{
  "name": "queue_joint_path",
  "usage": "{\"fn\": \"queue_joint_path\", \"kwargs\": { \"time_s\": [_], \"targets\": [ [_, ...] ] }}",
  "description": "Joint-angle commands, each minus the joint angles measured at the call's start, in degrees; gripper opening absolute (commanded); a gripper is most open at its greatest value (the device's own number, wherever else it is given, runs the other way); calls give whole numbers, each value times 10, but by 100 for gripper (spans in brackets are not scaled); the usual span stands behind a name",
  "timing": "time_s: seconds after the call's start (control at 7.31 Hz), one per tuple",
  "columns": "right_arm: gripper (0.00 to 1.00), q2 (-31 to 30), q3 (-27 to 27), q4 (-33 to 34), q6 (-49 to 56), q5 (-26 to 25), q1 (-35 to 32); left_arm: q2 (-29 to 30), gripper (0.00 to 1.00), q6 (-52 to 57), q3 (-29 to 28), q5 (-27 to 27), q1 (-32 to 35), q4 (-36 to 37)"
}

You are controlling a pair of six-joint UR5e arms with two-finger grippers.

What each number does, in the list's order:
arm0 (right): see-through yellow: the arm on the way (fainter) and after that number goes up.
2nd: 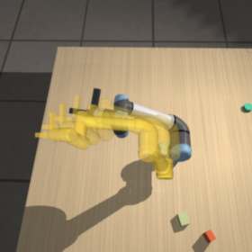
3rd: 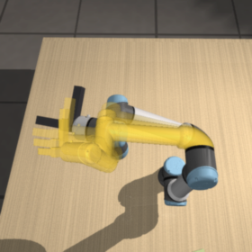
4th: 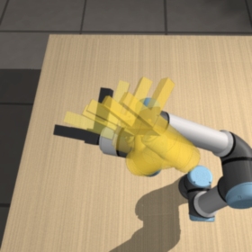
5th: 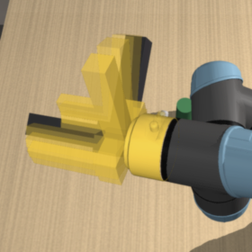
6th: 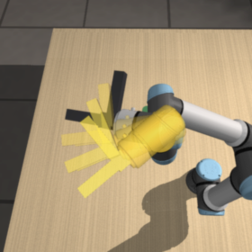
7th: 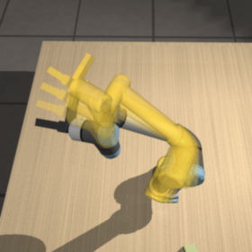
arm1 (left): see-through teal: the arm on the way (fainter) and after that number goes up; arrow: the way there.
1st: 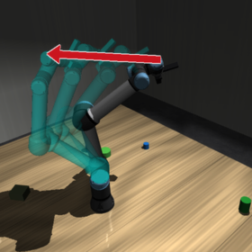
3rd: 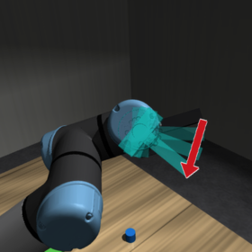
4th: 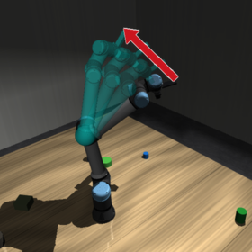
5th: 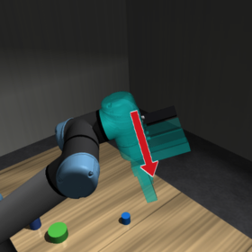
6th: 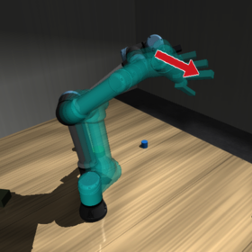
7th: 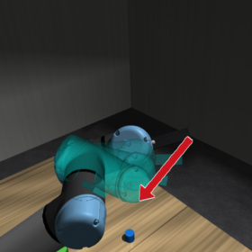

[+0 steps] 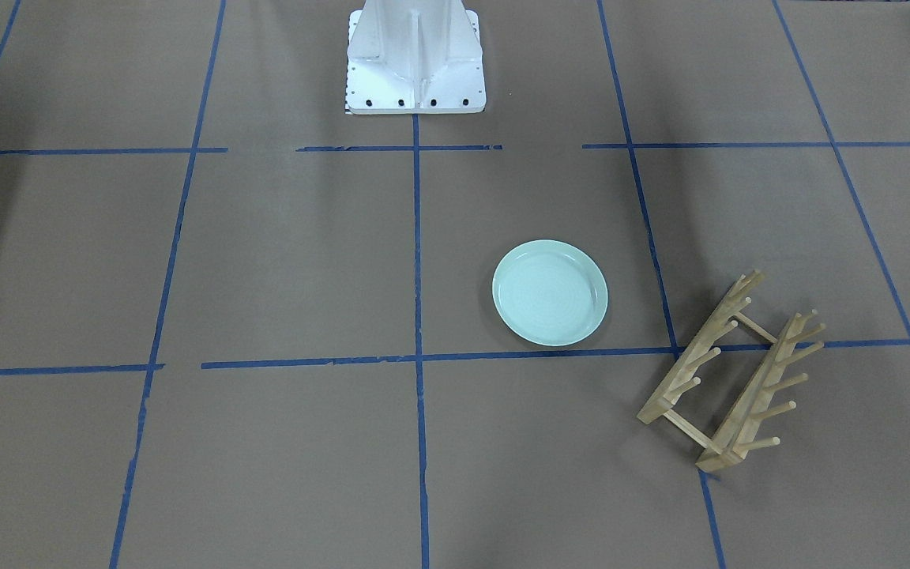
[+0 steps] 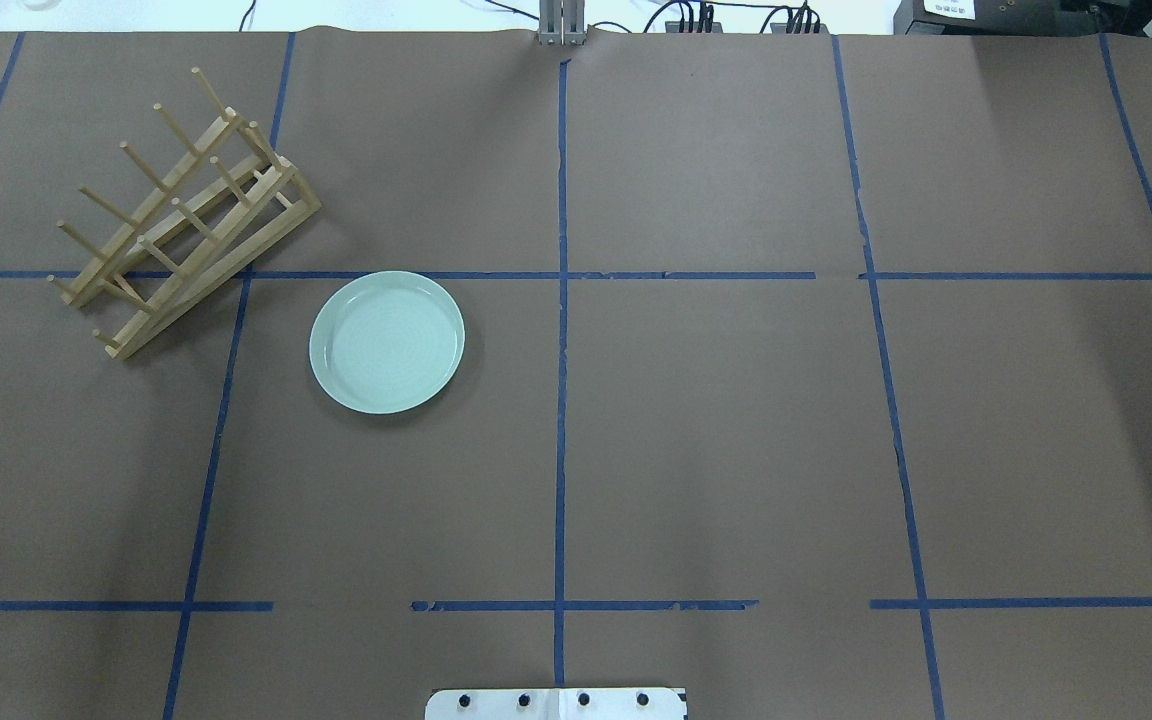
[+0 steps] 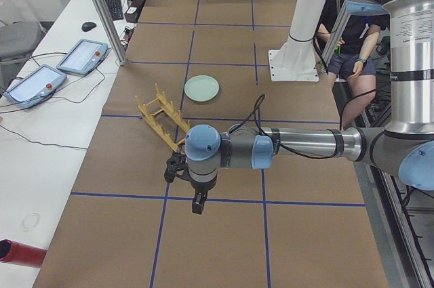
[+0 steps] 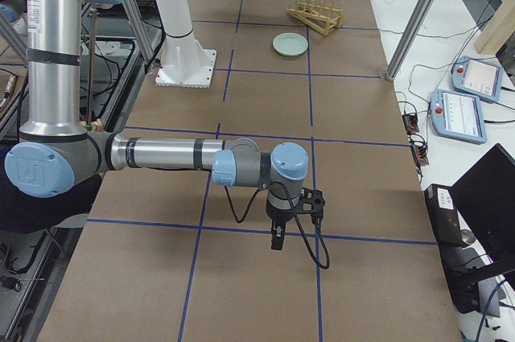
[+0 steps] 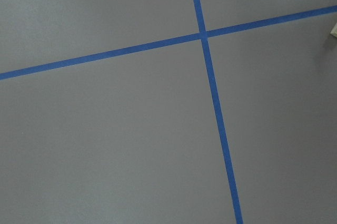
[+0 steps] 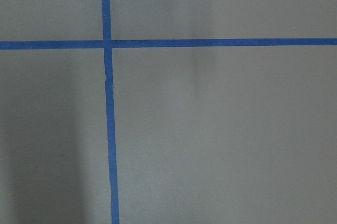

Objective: Place plate on table

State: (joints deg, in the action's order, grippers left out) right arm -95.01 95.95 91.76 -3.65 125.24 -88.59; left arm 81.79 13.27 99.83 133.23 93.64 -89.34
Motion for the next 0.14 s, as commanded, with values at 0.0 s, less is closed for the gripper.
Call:
{"fn": "queue_joint_path", "kwargs": {
  "time_s": [0.0],
  "targets": [
    [100,0,0,0,0,0,0,6,100,0,-2,-1,0,-2]
  ]
}}
